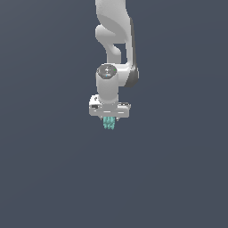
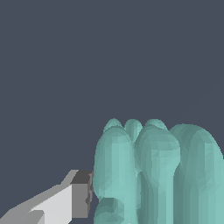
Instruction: Pick up the object and move it to a goal position.
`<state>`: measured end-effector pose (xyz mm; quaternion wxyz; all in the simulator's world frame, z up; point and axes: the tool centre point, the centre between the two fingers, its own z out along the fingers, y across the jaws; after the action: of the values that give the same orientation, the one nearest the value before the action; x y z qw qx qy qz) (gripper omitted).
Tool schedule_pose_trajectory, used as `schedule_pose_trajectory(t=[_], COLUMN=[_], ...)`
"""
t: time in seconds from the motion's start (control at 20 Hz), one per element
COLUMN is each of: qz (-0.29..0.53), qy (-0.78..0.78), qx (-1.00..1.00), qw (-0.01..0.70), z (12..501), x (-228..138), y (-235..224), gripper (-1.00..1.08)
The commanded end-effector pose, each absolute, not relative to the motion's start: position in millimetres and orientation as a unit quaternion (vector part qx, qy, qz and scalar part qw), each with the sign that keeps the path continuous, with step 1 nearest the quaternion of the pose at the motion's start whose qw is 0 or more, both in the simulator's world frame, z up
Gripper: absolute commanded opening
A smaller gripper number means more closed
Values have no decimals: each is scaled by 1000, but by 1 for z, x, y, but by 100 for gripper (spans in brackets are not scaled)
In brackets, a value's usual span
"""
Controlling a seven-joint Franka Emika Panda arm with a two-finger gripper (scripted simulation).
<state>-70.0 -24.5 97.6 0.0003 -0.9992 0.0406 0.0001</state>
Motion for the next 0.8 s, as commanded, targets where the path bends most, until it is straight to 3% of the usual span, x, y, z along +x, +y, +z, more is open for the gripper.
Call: schedule_pose_trajectory(t=[0.0, 0.75], qz=[0, 0], qy=[41, 41], qx=[-999, -999], qw=[1, 0], z=[112, 203], x=[-60, 10], y=[-41, -143], gripper=[-100, -100])
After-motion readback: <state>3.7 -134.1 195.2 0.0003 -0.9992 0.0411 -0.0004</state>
